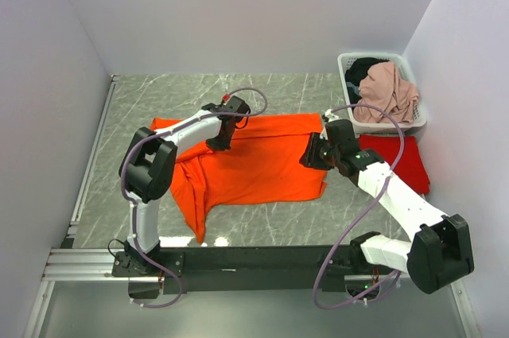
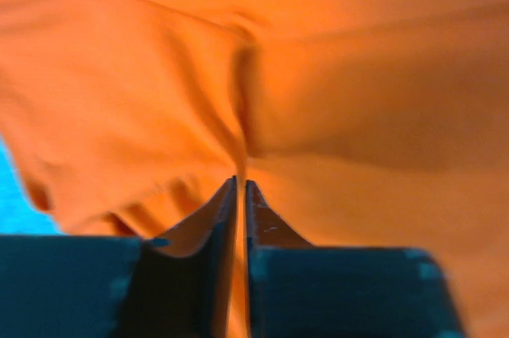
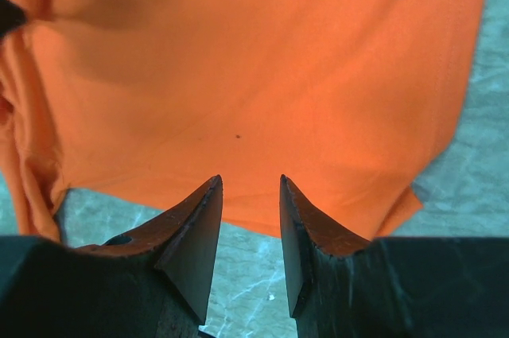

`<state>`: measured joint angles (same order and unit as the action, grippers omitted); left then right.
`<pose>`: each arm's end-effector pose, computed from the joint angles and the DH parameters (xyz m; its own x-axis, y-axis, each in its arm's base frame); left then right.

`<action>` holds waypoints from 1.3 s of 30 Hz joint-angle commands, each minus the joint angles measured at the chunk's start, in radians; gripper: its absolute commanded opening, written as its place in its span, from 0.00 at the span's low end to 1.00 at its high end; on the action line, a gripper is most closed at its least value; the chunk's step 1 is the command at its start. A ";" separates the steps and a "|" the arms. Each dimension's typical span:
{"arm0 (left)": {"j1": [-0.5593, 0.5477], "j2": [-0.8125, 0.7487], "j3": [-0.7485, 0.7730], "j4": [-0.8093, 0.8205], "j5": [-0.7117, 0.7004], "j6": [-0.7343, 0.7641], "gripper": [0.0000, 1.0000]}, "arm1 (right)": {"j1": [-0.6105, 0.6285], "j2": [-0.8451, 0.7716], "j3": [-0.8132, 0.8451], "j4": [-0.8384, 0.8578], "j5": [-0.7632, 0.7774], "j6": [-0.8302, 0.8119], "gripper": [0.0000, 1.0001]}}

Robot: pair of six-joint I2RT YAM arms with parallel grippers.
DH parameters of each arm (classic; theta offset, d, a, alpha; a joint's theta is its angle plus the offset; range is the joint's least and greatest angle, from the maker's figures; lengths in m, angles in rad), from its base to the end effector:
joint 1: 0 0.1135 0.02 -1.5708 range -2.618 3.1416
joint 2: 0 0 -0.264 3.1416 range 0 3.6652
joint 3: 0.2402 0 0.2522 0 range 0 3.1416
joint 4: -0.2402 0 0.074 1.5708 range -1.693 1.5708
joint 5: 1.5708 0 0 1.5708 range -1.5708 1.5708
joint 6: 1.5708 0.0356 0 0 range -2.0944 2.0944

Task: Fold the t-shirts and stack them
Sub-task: Fold the tshirt

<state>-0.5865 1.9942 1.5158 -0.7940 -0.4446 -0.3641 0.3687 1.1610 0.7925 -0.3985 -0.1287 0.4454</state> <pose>0.3456 -0.2113 0.1932 -0.8843 0.2016 -0.4211 0.0850 0.9564 0.2794 0.2256 0.0921 0.2475 -0.7753 0.1585 -0.6114 -0.1214 0.9125 0.3906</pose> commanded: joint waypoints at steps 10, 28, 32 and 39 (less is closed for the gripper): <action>0.164 -0.343 -0.234 0.197 0.391 -0.190 0.60 | 0.094 0.265 0.082 0.357 -0.328 0.130 0.42; 0.571 -0.578 -0.695 0.530 0.578 -0.194 0.87 | 0.292 0.902 0.484 0.722 -0.405 0.435 0.42; 0.574 -0.555 -0.701 0.556 0.616 -0.200 0.88 | 0.302 0.982 0.551 0.725 -0.405 0.467 0.42; 0.576 -0.514 -0.680 0.567 0.649 -0.200 0.88 | 0.309 1.065 0.620 0.734 -0.400 0.489 0.42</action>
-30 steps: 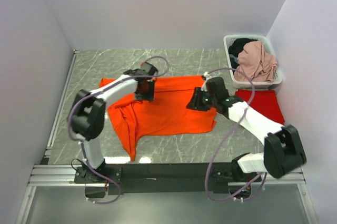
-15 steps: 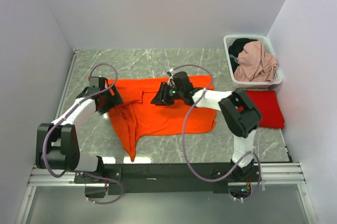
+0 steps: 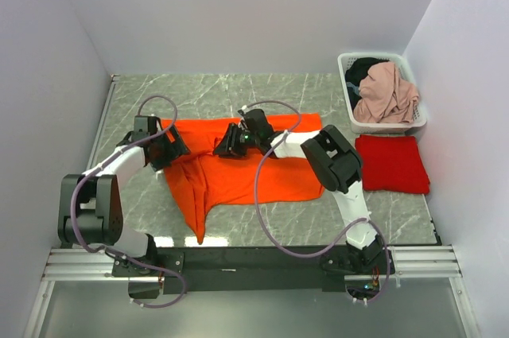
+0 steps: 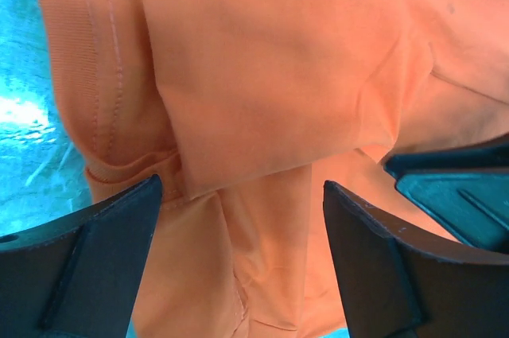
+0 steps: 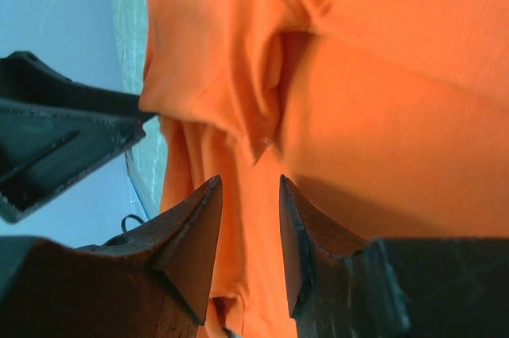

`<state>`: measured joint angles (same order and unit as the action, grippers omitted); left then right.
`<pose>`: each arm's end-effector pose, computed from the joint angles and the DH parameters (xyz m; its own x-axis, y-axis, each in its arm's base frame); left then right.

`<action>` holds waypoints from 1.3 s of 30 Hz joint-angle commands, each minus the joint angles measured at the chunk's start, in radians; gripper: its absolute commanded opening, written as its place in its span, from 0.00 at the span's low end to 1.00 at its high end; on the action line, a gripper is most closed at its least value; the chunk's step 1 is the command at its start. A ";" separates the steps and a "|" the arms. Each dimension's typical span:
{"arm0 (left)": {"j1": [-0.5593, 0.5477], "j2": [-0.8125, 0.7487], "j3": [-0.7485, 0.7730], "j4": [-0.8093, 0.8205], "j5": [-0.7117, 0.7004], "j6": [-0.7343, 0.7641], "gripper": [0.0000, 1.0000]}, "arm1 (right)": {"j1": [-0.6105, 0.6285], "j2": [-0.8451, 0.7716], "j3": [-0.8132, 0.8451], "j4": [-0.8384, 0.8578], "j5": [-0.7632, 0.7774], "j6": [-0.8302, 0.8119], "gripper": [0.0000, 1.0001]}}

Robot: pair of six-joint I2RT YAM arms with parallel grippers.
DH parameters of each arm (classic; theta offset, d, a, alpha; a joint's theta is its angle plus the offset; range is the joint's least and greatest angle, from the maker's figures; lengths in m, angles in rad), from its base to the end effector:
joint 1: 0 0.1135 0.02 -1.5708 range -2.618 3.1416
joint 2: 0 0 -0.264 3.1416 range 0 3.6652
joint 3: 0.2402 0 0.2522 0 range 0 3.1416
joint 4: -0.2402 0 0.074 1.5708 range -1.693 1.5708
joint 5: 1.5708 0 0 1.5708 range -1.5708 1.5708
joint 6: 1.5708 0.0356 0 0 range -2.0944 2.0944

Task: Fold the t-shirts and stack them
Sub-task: Fold the tshirt

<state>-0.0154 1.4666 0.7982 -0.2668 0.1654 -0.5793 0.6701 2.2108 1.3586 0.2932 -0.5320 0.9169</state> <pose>0.2866 -0.0103 0.1835 -0.7352 -0.5287 -0.4243 -0.3460 0.8309 -0.4359 0.3594 0.3078 0.1248 -0.9452 0.1238 -0.3022 -0.2007 0.5098 0.8365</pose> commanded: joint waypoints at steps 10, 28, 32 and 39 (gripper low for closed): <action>0.005 0.046 0.058 0.028 0.062 0.033 0.77 | 0.009 0.101 0.126 0.050 -0.016 0.031 0.38; 0.003 0.034 0.064 0.001 0.062 0.033 0.46 | 0.009 0.061 0.120 0.012 -0.025 -0.012 0.02; 0.003 0.024 0.075 -0.021 0.046 0.039 0.31 | 0.008 0.049 0.140 -0.040 -0.020 -0.042 0.00; 0.003 -0.003 0.124 -0.118 0.017 0.042 0.15 | 0.006 0.017 0.171 -0.143 -0.008 -0.107 0.00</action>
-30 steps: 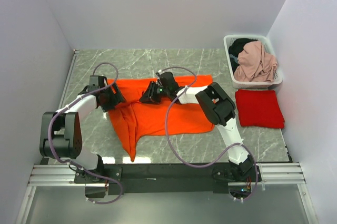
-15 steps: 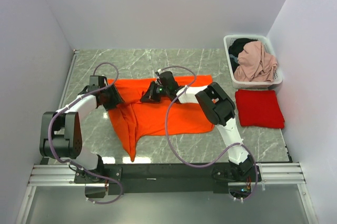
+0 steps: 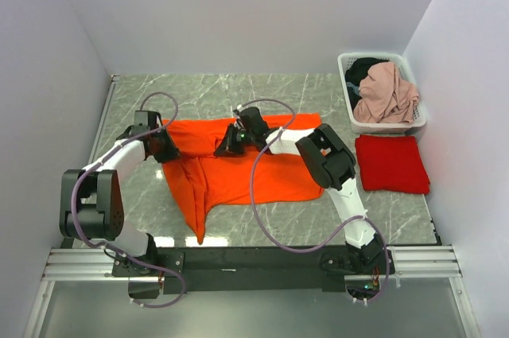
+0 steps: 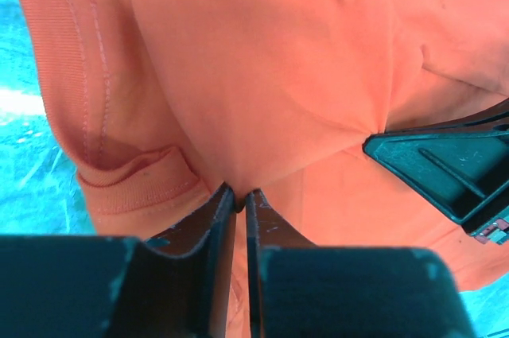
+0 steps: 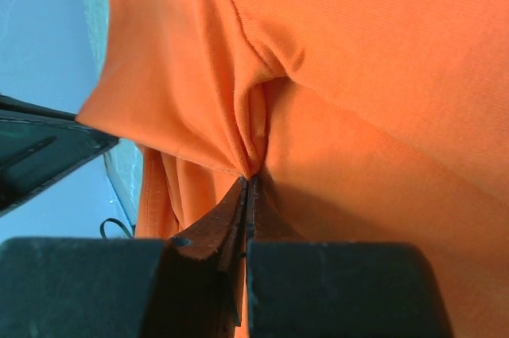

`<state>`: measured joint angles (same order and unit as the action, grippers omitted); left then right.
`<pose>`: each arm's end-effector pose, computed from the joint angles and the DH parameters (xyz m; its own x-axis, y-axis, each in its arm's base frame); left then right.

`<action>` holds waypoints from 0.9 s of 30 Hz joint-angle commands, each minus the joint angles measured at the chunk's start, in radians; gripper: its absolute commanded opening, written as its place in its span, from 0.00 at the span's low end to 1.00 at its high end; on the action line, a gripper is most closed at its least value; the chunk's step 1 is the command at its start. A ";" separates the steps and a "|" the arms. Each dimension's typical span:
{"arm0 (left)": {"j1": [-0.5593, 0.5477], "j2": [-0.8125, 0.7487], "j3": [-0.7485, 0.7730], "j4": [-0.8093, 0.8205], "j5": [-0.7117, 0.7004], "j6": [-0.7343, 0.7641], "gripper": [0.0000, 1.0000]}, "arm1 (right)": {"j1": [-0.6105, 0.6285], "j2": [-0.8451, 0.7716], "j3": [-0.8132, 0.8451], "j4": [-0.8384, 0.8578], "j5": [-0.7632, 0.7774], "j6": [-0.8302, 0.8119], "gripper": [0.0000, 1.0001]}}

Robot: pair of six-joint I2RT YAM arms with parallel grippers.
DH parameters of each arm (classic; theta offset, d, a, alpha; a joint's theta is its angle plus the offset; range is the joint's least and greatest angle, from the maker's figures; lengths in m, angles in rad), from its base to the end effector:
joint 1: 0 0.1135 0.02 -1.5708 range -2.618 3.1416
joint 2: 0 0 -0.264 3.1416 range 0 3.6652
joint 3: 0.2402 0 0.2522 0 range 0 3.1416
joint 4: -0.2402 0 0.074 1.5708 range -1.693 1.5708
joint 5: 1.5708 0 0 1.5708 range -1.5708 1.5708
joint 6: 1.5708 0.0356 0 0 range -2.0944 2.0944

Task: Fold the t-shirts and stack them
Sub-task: Fold the tshirt

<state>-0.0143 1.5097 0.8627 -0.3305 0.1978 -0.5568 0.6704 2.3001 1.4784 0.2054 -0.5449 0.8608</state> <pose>0.2963 -0.0112 0.1869 -0.7693 -0.5072 -0.3885 -0.3329 0.8372 -0.4338 0.3740 0.3201 0.1114 -0.9495 0.0748 -0.3047 -0.2189 0.5378 0.8141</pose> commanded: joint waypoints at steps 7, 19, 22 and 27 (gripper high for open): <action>0.011 -0.026 0.124 -0.227 -0.017 0.011 0.04 | 0.008 -0.077 0.105 -0.136 0.011 -0.105 0.00; 0.079 0.033 0.114 -0.275 0.144 0.012 0.06 | 0.006 -0.108 0.103 -0.153 -0.033 -0.100 0.19; 0.079 0.040 0.113 -0.265 0.153 0.012 0.07 | 0.006 -0.105 0.076 -0.109 -0.035 -0.085 0.31; 0.079 0.046 0.128 -0.246 0.170 0.001 0.08 | 0.005 -0.084 0.031 -0.014 -0.021 -0.054 0.39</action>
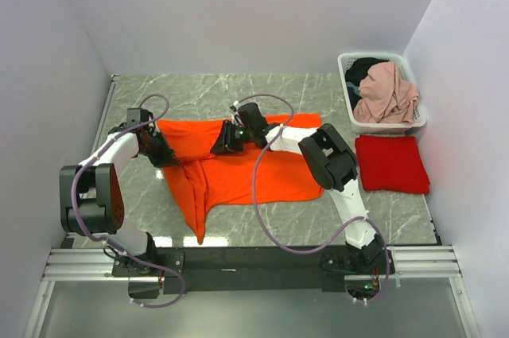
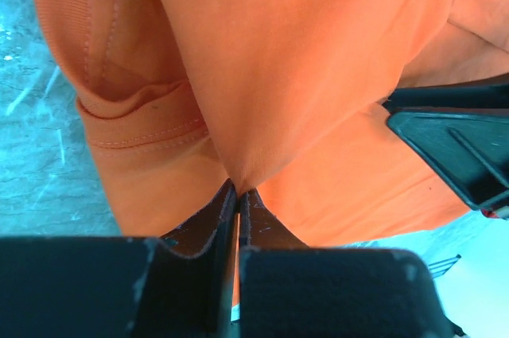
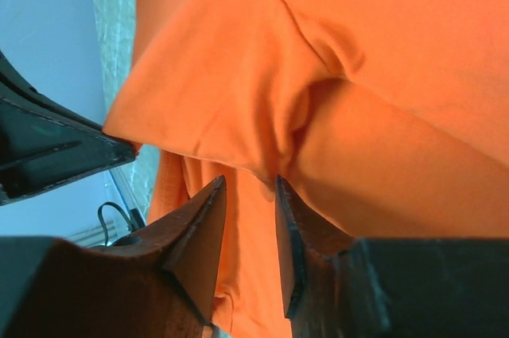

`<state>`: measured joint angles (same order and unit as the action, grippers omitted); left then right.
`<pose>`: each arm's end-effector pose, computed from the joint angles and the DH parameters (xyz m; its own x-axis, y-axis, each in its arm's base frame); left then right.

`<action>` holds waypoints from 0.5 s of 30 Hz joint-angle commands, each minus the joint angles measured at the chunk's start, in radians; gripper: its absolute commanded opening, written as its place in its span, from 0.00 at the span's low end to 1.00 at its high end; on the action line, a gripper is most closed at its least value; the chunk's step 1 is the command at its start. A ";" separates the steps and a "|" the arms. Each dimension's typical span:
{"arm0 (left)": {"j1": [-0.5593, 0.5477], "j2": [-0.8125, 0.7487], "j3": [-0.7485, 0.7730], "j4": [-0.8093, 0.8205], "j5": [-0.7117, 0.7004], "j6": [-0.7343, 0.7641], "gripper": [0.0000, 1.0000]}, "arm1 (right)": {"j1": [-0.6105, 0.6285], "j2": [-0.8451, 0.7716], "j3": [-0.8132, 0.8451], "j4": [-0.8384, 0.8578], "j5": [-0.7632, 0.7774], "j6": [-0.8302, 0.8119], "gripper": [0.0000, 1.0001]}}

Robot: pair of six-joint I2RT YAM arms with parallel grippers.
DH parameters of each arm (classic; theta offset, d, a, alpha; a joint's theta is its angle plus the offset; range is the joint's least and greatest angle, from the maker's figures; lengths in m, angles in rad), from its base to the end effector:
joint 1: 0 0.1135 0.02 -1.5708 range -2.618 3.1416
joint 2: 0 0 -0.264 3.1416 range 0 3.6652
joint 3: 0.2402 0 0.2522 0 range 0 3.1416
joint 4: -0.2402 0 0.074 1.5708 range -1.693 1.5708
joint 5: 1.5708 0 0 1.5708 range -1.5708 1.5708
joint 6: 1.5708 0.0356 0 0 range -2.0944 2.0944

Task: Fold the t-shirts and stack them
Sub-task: Fold the tshirt

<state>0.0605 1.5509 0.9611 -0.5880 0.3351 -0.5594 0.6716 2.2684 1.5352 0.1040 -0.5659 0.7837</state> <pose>0.2931 0.0060 0.1916 -0.8179 -0.5516 -0.1634 -0.4312 0.7758 -0.4607 0.3763 0.3235 0.1352 -0.9366 0.0167 -0.3499 -0.2872 0.5355 0.7942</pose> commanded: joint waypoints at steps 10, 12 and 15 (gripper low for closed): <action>0.004 0.015 0.103 0.001 0.067 -0.011 0.08 | 0.002 -0.026 -0.090 0.218 -0.003 0.020 0.45; 0.004 0.011 0.117 -0.003 0.077 -0.014 0.08 | 0.000 -0.014 -0.090 0.238 -0.018 0.026 0.45; 0.004 0.008 0.130 -0.009 0.085 -0.019 0.08 | 0.002 -0.001 -0.093 0.276 -0.041 0.045 0.45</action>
<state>0.0605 1.5684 1.0496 -0.5903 0.3851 -0.5663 0.6716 2.2742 1.4498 0.2859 -0.5774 0.8143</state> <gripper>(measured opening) 0.080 0.450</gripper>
